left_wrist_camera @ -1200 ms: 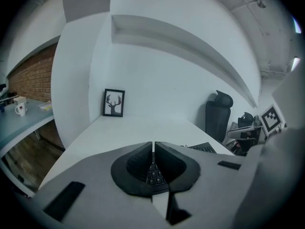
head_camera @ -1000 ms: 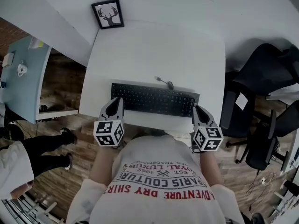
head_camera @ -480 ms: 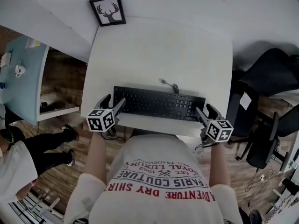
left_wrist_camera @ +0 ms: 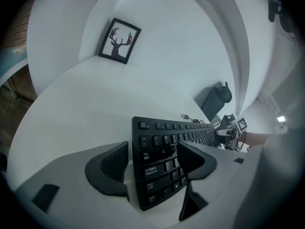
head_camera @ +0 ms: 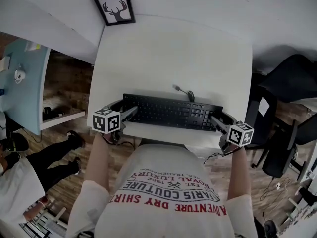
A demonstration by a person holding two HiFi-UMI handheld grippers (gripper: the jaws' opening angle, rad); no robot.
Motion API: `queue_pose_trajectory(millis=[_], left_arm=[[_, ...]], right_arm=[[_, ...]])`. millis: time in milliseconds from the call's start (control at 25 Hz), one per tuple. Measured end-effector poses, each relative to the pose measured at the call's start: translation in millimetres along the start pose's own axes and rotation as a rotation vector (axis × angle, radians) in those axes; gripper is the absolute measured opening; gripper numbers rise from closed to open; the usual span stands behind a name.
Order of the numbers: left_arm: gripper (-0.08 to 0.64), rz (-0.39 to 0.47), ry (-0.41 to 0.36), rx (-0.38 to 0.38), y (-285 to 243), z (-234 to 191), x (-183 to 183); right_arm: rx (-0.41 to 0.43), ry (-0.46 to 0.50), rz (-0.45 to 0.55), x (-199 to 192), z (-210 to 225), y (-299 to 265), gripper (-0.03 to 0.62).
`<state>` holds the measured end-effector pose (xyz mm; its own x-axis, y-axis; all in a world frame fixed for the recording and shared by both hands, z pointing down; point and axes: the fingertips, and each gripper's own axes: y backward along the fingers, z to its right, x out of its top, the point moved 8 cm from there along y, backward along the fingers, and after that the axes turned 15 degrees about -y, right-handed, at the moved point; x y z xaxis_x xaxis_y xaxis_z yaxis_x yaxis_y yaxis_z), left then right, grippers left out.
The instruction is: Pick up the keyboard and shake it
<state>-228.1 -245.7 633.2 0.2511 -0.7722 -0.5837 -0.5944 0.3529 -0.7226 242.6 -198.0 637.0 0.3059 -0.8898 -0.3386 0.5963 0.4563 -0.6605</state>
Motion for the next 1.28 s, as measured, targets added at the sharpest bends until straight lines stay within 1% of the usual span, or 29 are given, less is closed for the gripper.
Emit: queue_pose_trajectory(millis=[200,320,400,440,480,560,680,840,880,960,1040,1160,1280], left_arm=[[0.336,-0.020,-0.022,-0.070,2,-4,3],[0.336,-0.042,-0.055,-0.074,2,-3,3],[0.330,-0.040,-0.062,-0.066,0,-2,4],[0.323,-0.030,-0.051,-0.060,-1,-2,4],[0.295,-0.016,-0.029,-0.053,-2,-2,3],[0.290,0.008,0.011,-0.040,-3,-2,3],[0.287,0.030,0.024,-0.035,-3,-2,2],[0.270,0.057,0.078,-0.038,-1,-3,1],[0.268,0.059,0.082,-0.037,0,-3,1],[0.268,0.064,0.066,-0.028,1,-2,4],[0.268,0.077,0.034,-0.018,4,1,10],[0.268,0.108,-0.023,-0.006,12,5,29],[0.268,0.160,-0.081,0.001,24,8,56]], right_arm=[[0.021,0.022,-0.052,0,-7,-5,0.285],[0.027,0.012,-0.053,1,-7,-6,0.285],[0.028,0.005,-0.052,1,-6,-6,0.284],[0.025,0.003,-0.054,1,-5,-6,0.276],[0.024,-0.002,-0.056,1,-5,-6,0.268],[0.029,-0.022,-0.057,1,-4,-6,0.262],[0.019,-0.053,-0.050,1,-3,-7,0.248],[0.010,-0.050,-0.053,0,-5,-6,0.238],[0.008,-0.044,-0.055,0,-6,-5,0.236],[0.000,-0.028,-0.054,1,-8,-4,0.235],[-0.006,-0.013,-0.039,1,-11,1,0.235],[0.000,0.014,0.013,6,-21,10,0.232],[0.013,0.057,0.077,20,-35,21,0.230]])
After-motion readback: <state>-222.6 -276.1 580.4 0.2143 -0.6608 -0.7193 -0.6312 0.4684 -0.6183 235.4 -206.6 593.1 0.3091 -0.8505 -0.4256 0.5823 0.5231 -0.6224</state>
